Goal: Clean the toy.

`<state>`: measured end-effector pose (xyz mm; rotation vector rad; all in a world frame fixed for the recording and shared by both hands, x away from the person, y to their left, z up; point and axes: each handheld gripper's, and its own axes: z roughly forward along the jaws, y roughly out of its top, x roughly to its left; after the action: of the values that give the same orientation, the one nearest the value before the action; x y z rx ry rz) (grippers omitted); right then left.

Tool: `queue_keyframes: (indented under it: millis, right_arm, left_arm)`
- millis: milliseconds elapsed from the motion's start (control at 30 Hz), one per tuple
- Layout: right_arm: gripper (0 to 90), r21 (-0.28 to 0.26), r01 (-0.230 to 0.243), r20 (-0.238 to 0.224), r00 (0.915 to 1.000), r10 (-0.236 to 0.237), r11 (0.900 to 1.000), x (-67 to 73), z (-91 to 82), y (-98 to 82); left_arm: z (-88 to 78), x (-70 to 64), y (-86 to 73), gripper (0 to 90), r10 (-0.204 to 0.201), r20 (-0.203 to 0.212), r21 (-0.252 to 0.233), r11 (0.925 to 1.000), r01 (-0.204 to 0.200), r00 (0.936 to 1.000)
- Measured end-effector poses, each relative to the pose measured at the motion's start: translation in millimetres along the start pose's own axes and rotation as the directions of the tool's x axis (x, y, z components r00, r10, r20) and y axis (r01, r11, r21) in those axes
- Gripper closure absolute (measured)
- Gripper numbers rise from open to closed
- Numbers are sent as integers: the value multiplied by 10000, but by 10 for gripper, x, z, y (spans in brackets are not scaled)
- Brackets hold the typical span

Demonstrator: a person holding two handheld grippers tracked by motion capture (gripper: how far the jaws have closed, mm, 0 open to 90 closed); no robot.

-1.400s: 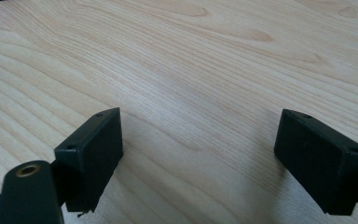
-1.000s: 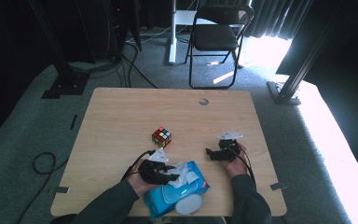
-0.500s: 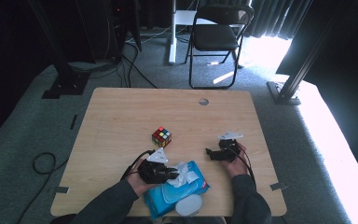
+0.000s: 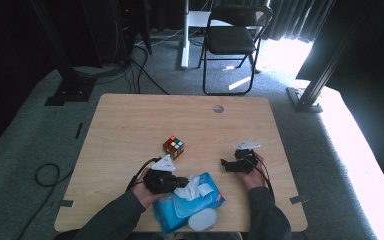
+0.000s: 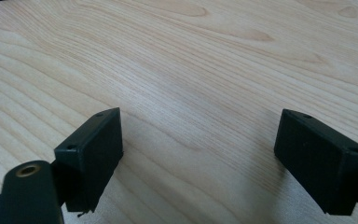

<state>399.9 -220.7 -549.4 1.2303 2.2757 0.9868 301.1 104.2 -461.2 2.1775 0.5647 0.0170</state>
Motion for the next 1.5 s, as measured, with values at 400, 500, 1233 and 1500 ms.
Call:
queue_keyframes:
  millis: [400,500,1233,1500]
  right_arm:
    - [150,1,0,0,10000,0,10000,0,0,0]
    - [151,1,2,2,10000,-2,10000,0,0,0]
    - [150,-1,5,-3,10000,-5,10000,-1,0,0]
    - [150,0,5,-3,10000,-5,10000,0,0,0]
  left_arm:
    - [-29,88,-35,868,-272,-416,-4,9996,272,9988]
    - [-104,134,-37,872,-444,-671,-191,9989,432,9968]
    - [-474,359,-91,879,-1187,-1578,-1085,9888,1022,9803]
    - [-674,454,-127,879,-1542,-1989,-1533,9803,1247,9678]
